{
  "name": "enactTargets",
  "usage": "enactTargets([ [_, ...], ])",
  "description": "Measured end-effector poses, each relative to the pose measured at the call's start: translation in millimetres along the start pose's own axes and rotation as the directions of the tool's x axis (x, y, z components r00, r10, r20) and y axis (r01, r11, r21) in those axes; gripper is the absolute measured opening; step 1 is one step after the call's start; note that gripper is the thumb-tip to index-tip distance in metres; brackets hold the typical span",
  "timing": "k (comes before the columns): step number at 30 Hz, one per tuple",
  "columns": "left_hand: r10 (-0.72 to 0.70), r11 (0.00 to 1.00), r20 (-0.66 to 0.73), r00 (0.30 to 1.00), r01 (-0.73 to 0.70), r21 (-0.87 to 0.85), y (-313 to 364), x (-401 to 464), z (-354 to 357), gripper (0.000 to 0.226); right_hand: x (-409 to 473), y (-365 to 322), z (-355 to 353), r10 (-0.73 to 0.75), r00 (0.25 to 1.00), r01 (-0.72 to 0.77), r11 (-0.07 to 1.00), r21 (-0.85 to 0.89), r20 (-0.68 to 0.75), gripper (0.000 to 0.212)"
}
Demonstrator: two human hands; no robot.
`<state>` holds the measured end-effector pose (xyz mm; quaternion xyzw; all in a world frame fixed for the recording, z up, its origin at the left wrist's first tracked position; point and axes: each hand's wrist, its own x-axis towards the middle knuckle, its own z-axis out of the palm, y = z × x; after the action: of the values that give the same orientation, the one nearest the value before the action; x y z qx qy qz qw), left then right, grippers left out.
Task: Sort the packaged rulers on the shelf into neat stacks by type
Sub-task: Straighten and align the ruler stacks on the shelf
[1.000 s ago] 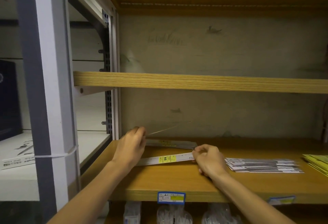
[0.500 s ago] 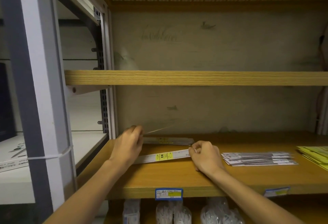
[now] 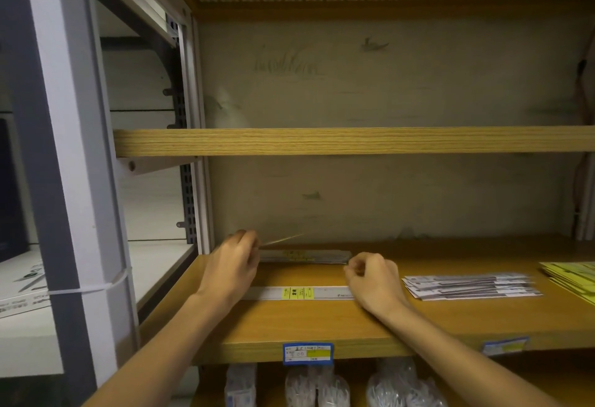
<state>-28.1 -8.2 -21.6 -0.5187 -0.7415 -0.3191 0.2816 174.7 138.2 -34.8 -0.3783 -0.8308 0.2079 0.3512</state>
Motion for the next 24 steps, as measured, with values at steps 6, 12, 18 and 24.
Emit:
enactTargets([
  [6,0.043,0.999,-0.031,0.999,-0.043,0.011,-1.5,2.1,-3.9,0.013,15.3,-21.2,-26.9,0.166,0.985,-0.128,0.88,0.458,-0.045,0.02],
  [12,0.135,0.991,-0.042,0.99,-0.136,-0.016,7.1,1.3,-2.6,0.017,28.2,-35.5,-27.4,0.346,0.929,-0.356,0.73,0.583,0.133,0.016],
  [18,0.198,0.98,-0.093,0.976,-0.2,-0.015,10.4,-2.7,-8.8,0.031,30.2,-27.0,-24.1,0.421,0.906,-0.365,0.736,0.571,0.037,0.014],
  [24,0.088,0.996,-0.165,0.982,-0.088,0.009,-0.2,5.6,-19.2,0.036,16.6,-15.3,-23.8,0.345,0.936,-0.34,0.824,0.454,0.075,0.004],
])
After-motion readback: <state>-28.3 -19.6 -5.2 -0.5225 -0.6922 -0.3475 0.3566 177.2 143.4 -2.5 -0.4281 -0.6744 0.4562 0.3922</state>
